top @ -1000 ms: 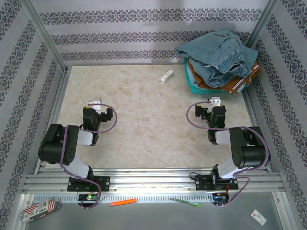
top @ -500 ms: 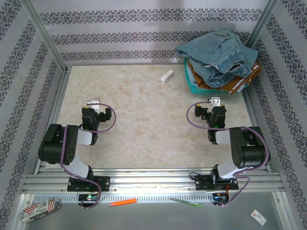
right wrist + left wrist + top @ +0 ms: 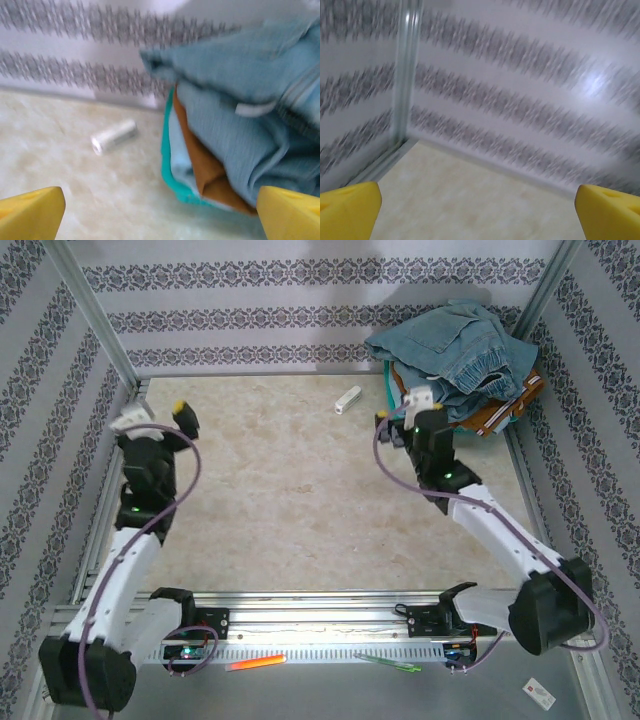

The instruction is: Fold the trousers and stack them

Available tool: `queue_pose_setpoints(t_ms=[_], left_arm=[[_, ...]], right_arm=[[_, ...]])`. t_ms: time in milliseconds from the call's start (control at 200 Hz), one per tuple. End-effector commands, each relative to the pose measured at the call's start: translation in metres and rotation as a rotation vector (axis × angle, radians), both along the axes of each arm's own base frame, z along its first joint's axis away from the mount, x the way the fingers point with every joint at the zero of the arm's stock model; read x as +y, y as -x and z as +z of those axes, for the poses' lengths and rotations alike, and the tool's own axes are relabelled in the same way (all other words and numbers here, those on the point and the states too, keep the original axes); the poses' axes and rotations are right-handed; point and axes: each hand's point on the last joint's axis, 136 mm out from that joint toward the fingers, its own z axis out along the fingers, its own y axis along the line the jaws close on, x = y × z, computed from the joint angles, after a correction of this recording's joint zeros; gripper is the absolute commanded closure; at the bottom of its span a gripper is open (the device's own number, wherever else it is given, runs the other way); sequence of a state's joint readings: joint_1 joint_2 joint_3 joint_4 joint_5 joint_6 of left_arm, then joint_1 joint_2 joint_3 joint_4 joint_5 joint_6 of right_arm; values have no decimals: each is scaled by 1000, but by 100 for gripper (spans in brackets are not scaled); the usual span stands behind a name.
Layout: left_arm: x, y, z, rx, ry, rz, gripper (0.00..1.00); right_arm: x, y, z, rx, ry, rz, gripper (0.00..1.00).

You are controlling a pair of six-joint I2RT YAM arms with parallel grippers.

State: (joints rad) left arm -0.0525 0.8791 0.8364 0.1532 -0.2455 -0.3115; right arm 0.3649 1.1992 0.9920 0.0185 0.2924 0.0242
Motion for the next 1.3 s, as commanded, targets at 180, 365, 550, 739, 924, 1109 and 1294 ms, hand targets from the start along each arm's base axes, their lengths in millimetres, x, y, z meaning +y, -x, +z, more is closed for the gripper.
queue_pose_setpoints(t_ms=[180, 365, 550, 739, 924, 1109, 1294], left_arm=[[-15, 60, 7, -16, 220, -111, 1], [-5, 75, 19, -146, 235, -66, 1], [-12, 20, 9, 123, 250, -61, 1], [-83, -52, -6, 292, 334, -427, 0], [-104, -59, -38, 353, 409, -532, 0], [-105, -57, -40, 337, 406, -543, 0], [-107, -57, -44, 349, 396, -551, 0]], right_arm=[[-59, 33, -5, 155, -600, -161, 2], [-86, 28, 2, 158, -522, -305, 2], [-121, 5, 20, 108, -556, -464, 2], [-153, -36, 25, 81, -728, -571, 3], [-165, -73, 14, 109, -750, -610, 2], [-167, -112, -24, 212, -742, -637, 6], [-158, -145, -43, 279, -775, -543, 48]])
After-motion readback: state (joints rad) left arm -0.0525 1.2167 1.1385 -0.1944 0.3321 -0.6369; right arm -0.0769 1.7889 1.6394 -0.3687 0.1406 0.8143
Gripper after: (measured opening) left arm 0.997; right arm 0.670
